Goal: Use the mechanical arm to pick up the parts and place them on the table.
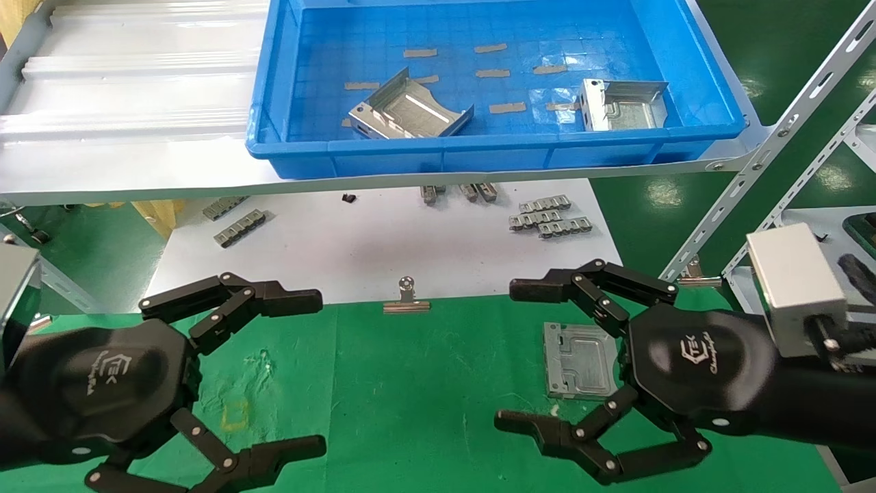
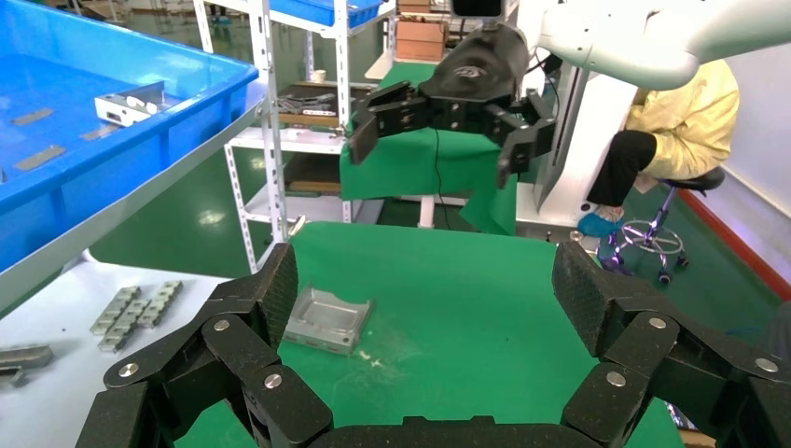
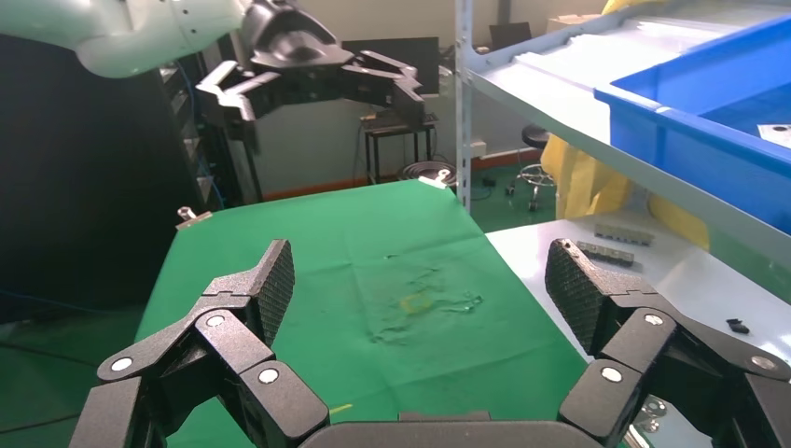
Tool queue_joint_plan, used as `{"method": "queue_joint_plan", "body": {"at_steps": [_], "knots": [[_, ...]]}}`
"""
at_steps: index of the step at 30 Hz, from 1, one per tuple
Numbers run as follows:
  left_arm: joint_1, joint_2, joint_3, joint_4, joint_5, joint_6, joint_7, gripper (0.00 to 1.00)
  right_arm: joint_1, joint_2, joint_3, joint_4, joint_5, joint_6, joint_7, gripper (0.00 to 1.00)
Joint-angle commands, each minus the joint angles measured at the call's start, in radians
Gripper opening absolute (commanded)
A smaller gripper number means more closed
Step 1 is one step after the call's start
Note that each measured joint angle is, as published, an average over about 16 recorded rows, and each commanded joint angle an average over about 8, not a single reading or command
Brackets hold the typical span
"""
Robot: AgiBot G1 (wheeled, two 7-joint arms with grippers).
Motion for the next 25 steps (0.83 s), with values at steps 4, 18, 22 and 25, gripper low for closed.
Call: {"method": "queue_joint_plan", "body": {"at_steps": [4,18,22,25], "knots": [[0.000,0.000,0.000,0.000,0.000,0.000,0.000,1.00,-0.051,0.025,0.063,0.085,0.004,0.009,0.048,1.00],[0.000,0.000,0.000,0.000,0.000,-0.001,0.000,1.00,-0.095,0.045,0.115,0.154,0.009,0.016,0.082,1.00],[0.000,0.000,0.000,0.000,0.000,-0.001,0.000,1.00,-0.090,0.043,0.110,0.148,0.009,0.016,0.080,1.00],[0.000,0.000,0.000,0.000,0.000,-0.001,0.000,1.00,-0.089,0.043,0.108,0.145,0.009,0.016,0.079,1.00]]}}
